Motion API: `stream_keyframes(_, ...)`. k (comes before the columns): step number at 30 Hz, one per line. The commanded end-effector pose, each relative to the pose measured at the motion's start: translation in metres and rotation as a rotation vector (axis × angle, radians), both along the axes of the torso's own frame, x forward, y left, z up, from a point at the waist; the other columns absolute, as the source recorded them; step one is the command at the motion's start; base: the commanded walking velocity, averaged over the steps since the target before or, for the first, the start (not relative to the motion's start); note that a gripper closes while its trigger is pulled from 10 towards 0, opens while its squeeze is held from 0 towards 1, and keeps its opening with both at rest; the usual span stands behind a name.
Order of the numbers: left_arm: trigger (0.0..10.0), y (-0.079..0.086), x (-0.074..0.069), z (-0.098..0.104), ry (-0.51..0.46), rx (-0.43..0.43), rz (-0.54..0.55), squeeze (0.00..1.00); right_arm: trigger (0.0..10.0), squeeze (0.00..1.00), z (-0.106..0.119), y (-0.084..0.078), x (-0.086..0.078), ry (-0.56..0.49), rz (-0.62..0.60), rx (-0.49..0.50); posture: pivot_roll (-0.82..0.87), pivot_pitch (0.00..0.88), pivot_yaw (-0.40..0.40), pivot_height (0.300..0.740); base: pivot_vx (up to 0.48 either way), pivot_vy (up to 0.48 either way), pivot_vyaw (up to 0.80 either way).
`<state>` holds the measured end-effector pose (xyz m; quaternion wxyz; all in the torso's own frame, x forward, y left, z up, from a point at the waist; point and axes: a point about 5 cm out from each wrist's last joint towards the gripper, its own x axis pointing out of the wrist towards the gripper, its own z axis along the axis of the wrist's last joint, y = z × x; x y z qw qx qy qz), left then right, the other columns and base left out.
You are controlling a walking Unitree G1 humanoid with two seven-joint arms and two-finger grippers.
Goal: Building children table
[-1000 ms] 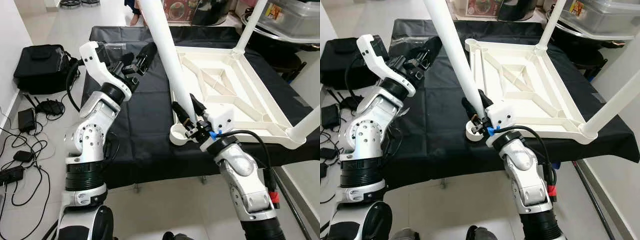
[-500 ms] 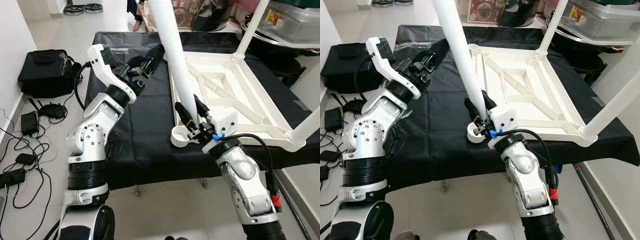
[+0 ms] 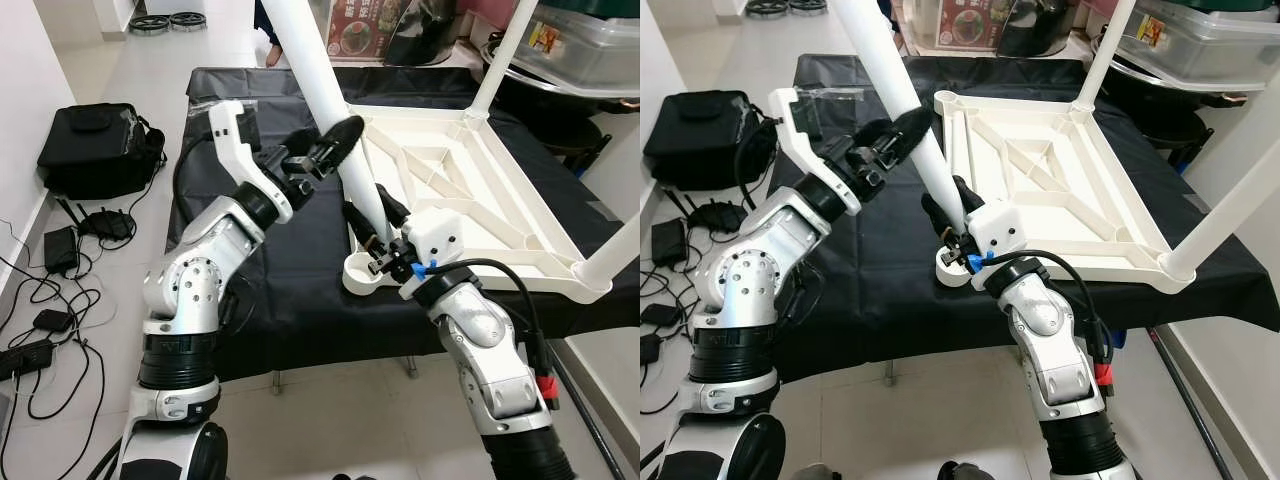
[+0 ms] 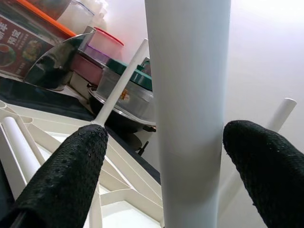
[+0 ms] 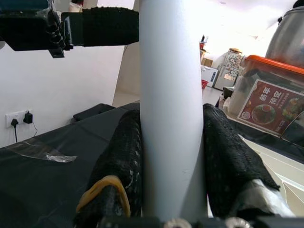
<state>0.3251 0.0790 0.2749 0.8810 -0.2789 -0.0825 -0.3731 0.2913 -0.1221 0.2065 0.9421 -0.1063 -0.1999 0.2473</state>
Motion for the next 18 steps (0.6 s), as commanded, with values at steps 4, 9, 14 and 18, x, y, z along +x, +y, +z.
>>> stream_keyframes(4, 10.0, 0.005, 0.007, 0.003, 0.001, -0.004, 0.038, 0.00, 10.0, 0.00, 0.002, 0.005, -0.009, -0.021, 0.022, 0.021, 0.08, 0.089, -0.068, 0.740, 0.000, 0.000, 0.00)
stream_keyframes(9, 10.0, 0.005, 0.011, 0.006, -0.004, -0.017, 0.035, 0.00, 10.0, 0.00, 0.000, 0.011, -0.016, -0.012, 0.053, 0.033, 0.08, 0.093, -0.069, 0.740, 0.000, 0.000, 0.00)
stream_keyframes(14, 10.0, -0.001, 0.011, 0.007, -0.006, -0.019, 0.015, 0.00, 10.0, 0.00, -0.001, 0.015, -0.017, -0.010, 0.068, 0.029, 0.08, 0.093, -0.070, 0.740, 0.000, 0.000, 0.00)
stream_keyframes(18, 10.0, -0.009, 0.009, 0.003, 0.005, -0.018, -0.016, 0.00, 10.0, 0.00, 0.000, 0.015, -0.016, -0.009, 0.062, 0.033, 0.08, 0.095, -0.069, 0.740, 0.000, 0.000, 0.00)
